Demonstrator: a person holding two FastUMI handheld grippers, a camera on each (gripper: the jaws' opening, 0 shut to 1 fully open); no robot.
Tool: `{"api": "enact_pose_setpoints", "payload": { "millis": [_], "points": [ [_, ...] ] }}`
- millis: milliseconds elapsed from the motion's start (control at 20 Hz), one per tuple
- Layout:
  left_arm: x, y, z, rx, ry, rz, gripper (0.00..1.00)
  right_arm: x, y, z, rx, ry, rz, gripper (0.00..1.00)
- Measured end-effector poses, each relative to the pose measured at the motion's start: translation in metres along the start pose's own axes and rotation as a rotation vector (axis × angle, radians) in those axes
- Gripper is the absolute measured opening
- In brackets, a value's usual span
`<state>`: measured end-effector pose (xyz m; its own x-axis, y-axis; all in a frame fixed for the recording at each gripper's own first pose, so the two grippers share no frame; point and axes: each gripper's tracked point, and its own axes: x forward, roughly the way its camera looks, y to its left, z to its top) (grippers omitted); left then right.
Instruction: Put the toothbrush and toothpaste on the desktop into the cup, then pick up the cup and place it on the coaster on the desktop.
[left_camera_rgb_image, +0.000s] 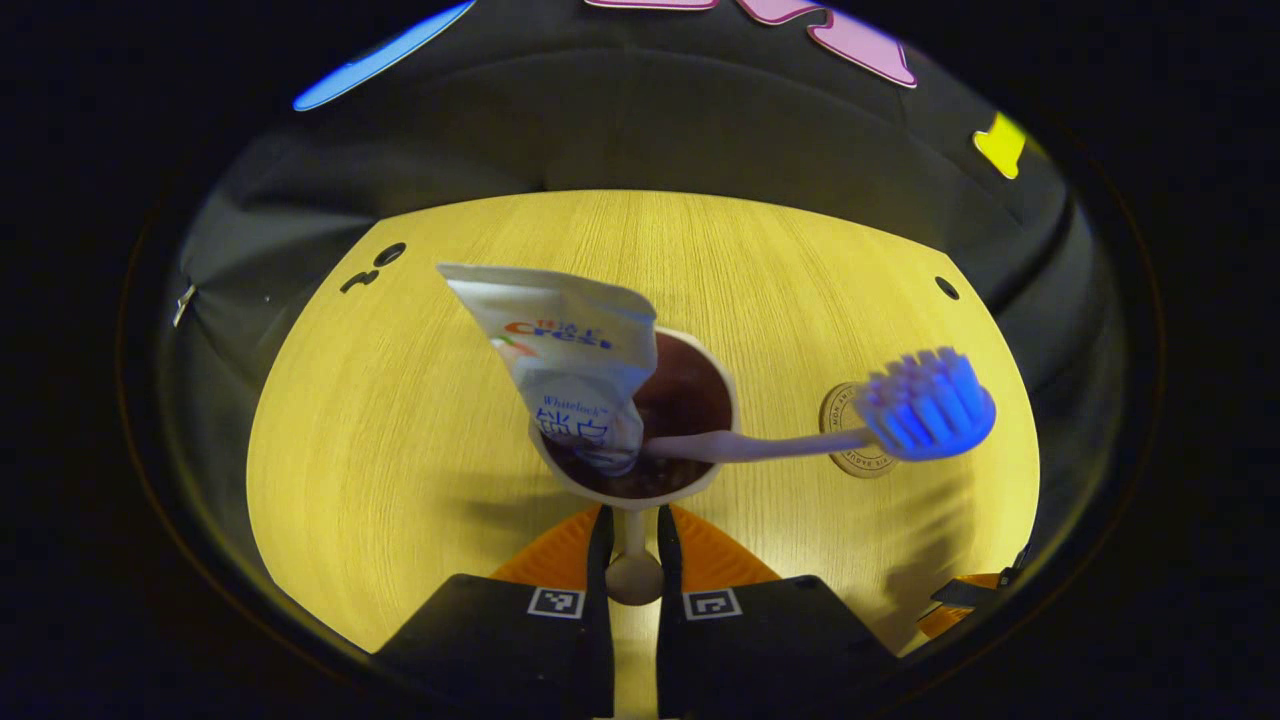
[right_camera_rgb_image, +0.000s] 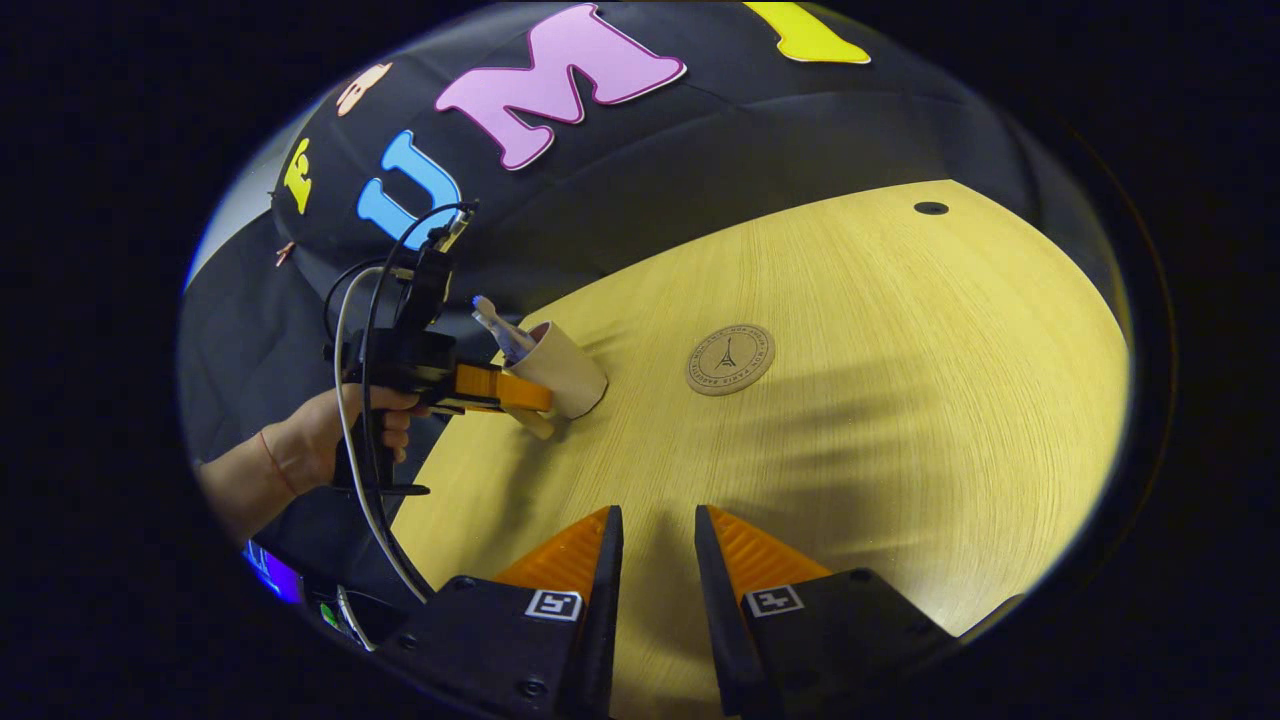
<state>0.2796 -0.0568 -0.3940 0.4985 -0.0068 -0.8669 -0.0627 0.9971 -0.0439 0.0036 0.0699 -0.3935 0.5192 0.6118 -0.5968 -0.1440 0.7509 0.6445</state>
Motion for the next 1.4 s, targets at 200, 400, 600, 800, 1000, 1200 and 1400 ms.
{"api": "enact_pose_setpoints", "payload": {
  "millis": [200,400,600,800,1000,1200,1400],
  "points": [
    [-0.004,-0.008,0.002,0.027,-0.002,-0.019,0.21,-0.001,-0.003,0.004,0.009,-0.010,-0.006,0.44],
    [-0.002,-0.033,0.005,0.064,-0.005,-0.034,0.21,-0.005,-0.007,0.006,0.013,-0.022,-0.016,0.44],
    [0.002,-0.066,0.011,0.101,-0.008,-0.067,0.21,-0.012,-0.017,0.010,0.024,-0.037,-0.033,0.44],
    [0.004,-0.103,0.015,0.156,-0.010,-0.110,0.21,-0.019,-0.027,0.014,0.039,-0.056,-0.050,0.44],
    [0.008,-0.137,0.015,0.203,-0.006,-0.147,0.21,-0.026,-0.033,0.012,0.054,-0.068,-0.067,0.44],
    [0.013,-0.157,0.017,0.235,-0.004,-0.163,0.21,-0.029,-0.039,0.013,0.070,-0.079,-0.084,0.44],
    [0.018,-0.167,0.017,0.254,0.001,-0.171,0.21,-0.032,-0.046,0.014,0.084,-0.086,-0.096,0.45]
  ]
}}
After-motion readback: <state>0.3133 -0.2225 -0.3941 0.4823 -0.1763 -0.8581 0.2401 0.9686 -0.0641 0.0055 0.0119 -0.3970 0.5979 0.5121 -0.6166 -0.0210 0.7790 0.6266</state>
